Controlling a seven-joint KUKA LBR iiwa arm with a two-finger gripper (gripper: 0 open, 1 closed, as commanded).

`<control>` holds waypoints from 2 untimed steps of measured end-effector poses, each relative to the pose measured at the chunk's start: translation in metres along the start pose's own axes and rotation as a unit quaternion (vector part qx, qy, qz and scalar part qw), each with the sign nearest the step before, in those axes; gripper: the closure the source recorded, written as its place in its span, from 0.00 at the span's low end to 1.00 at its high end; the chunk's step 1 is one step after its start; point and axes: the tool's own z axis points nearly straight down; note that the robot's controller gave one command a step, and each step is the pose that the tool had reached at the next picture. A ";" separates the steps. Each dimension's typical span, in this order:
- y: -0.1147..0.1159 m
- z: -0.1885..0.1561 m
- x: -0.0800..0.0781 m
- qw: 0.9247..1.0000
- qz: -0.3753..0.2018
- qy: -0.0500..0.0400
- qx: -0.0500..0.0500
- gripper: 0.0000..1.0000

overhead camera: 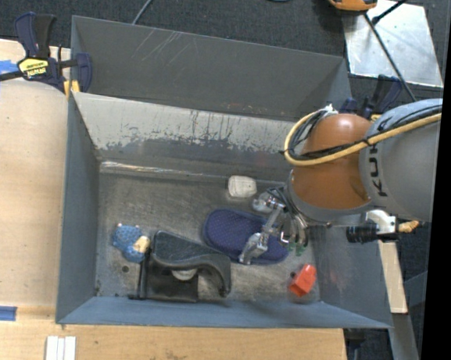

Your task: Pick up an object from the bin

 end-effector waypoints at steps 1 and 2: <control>0.005 0.000 0.012 0.995 0.098 0.003 0.001 0.00; 0.017 0.026 0.020 0.976 0.217 -0.004 0.000 0.00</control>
Offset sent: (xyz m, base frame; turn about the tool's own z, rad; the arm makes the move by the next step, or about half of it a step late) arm -0.0107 0.0089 -0.0004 0.1971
